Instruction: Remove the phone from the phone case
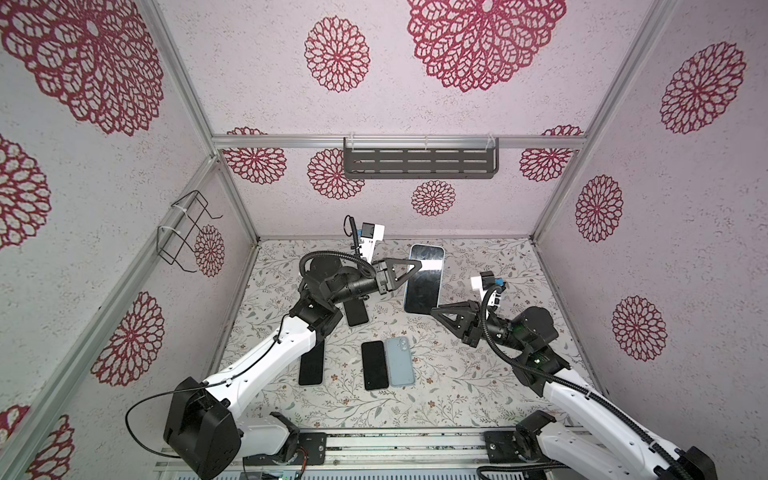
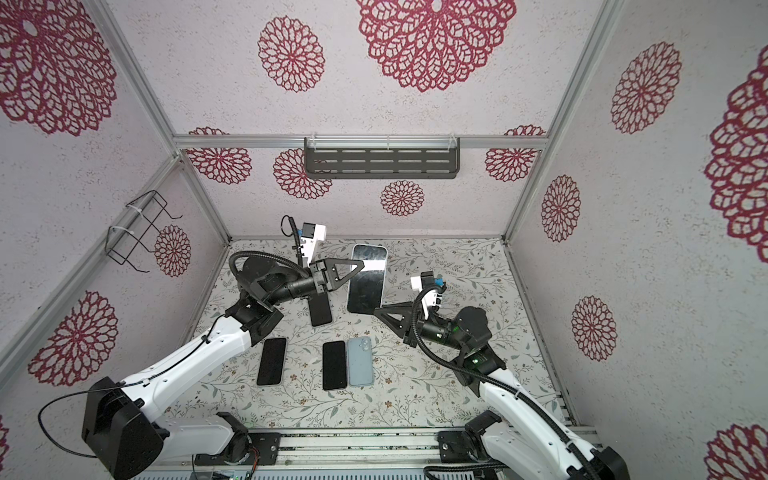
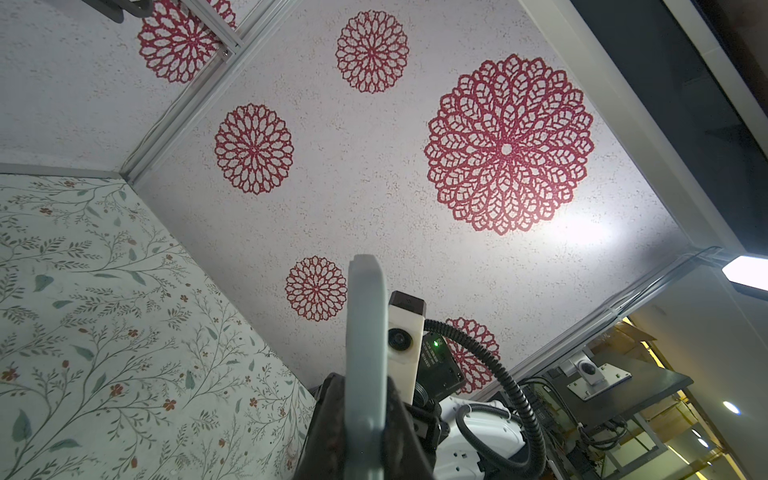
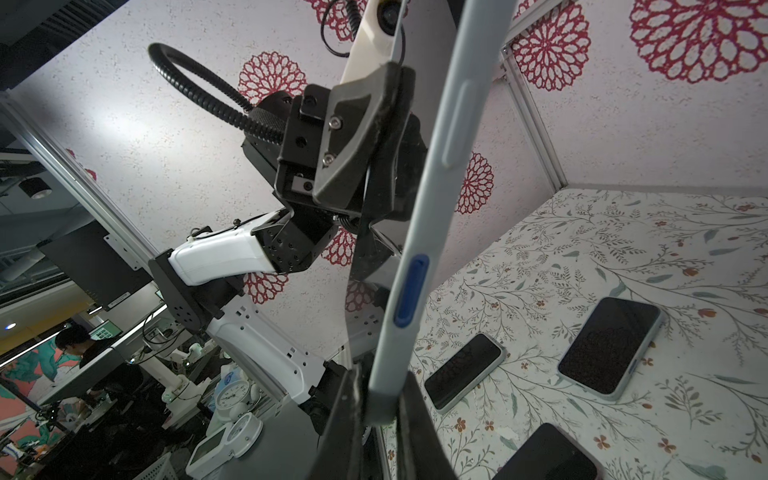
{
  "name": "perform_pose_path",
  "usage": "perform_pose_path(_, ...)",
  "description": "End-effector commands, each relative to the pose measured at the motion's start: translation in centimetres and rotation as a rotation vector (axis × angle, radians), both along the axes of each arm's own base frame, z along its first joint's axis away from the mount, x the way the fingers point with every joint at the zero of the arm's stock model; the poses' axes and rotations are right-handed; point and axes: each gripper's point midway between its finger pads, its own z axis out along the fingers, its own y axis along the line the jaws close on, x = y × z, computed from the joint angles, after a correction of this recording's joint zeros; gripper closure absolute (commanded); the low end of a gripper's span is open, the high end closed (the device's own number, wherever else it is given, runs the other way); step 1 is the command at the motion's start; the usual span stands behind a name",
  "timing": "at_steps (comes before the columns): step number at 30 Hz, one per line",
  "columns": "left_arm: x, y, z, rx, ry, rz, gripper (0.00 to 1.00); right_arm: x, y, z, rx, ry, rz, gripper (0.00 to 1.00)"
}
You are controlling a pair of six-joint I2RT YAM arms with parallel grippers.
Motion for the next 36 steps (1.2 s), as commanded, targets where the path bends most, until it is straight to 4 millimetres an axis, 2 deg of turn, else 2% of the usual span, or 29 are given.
perform_pose_path(1, 1.3, 0.3, 3.2, -0.077, 0.04, 0.052, 1.0, -3.1, 0.5, 0.3, -0.046, -0.309, 0.109, 1.0)
perform_pose_path(3, 1.9, 0.0, 3.4, -0.094, 0.08, 0.049, 1.0, -3.1, 0.7, 0.0, -0.089, -0.397, 0.098, 1.0)
perform_pose_path(6, 2.3, -0.3, 3.5, -0.118, 0.121, 0.051, 1.0, -2.2, 0.8, -0.6, -0.147, -0.499, 0.028, 1.0)
perform_pose_path(12, 2.5, -1.7, 2.7, -0.141, 0.198, 0.024, 1.0, -0.4, 1.0, 0.0, -0.172, -0.618, -0.06, 1.0)
perform_pose_path(16, 2.9, -2.2, 2.0, -0.158, 0.262, 0.004, 1.0, 0.8, 0.6, 0.9, -0.178, -0.7, -0.155, 1.0)
perform_pose_path(21, 2.4, -3.0, 2.0, -0.136, 0.262, -0.008, 1.0, 2.5, 0.0, 2.6, -0.178, -0.751, -0.283, 1.0)
perform_pose_path(23, 2.2, -2.8, 2.2, -0.145, 0.247, -0.007, 1.0, 2.6, -0.3, 3.0, -0.156, -0.743, -0.305, 1.0)
perform_pose_path(25, 2.4, -2.2, 2.5, -0.16, 0.241, 0.002, 1.0, 1.9, -0.7, 2.7, -0.125, -0.734, -0.297, 1.0)
perform_pose_path(29, 2.1, -1.2, 3.6, -0.177, 0.207, 0.014, 1.0, 1.0, -1.7, 0.7, -0.118, -0.644, -0.301, 0.7)
perform_pose_path(32, 1.6, -0.9, 4.7, -0.196, 0.156, 0.012, 1.0, 0.5, -2.8, 0.3, -0.062, -0.544, -0.327, 0.5)
perform_pose_path(36, 1.3, -0.3, 5.6, -0.214, 0.097, 0.04, 1.0, 1.2, -4.3, 1.3, 0.071, -0.339, -0.386, 0.41)
